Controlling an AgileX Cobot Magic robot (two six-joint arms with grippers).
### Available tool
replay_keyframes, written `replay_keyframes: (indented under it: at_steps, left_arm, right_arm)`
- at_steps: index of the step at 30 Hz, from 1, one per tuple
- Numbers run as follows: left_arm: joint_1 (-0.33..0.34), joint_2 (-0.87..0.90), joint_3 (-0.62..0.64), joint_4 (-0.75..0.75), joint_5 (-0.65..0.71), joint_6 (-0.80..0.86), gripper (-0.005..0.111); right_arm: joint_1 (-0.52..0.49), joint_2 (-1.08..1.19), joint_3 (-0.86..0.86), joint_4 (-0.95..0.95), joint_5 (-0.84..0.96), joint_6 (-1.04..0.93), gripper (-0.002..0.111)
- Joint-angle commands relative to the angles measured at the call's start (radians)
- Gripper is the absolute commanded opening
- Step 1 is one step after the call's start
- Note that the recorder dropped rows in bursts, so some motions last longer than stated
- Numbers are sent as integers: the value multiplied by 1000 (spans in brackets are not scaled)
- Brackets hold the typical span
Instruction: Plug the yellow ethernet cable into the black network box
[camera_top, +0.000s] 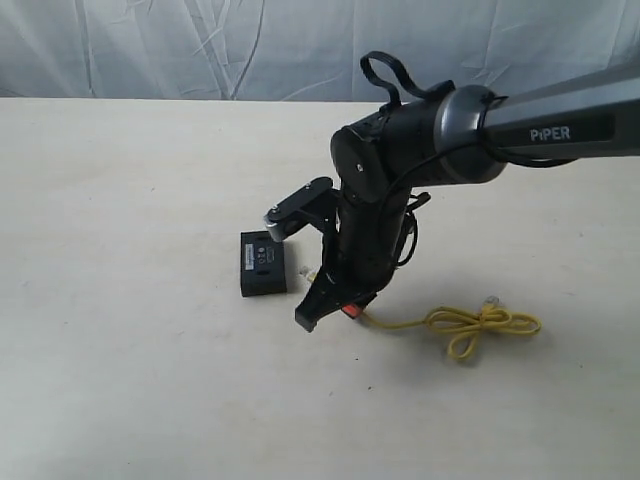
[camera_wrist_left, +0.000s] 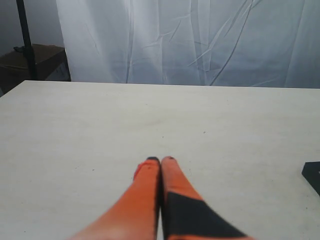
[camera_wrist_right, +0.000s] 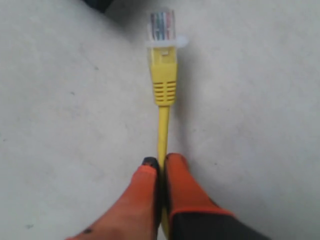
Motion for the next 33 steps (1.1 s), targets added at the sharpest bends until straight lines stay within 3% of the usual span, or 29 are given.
replay_keyframes:
  at_steps: [1, 5, 11, 21, 33]
  left_arm:
    - [4, -5, 4, 5, -5, -1, 0]
    - [4, -5, 4, 5, -5, -1, 0]
    - [4, -5, 4, 5, -5, -1, 0]
    - [4, -5, 4, 31, -17, -1, 0]
    - [4, -5, 4, -101, -298, -32, 0]
  right_arm:
    - [-6, -65, 2, -3, 7, -68, -1]
    - [-7, -108, 10, 32, -37, -225, -1]
    - [-14, -133, 79, 292, -58, -493, -1]
    - [-95, -160, 157, 309, -83, -508, -1]
    - [-95, -154, 157, 252, -158, -506, -1]
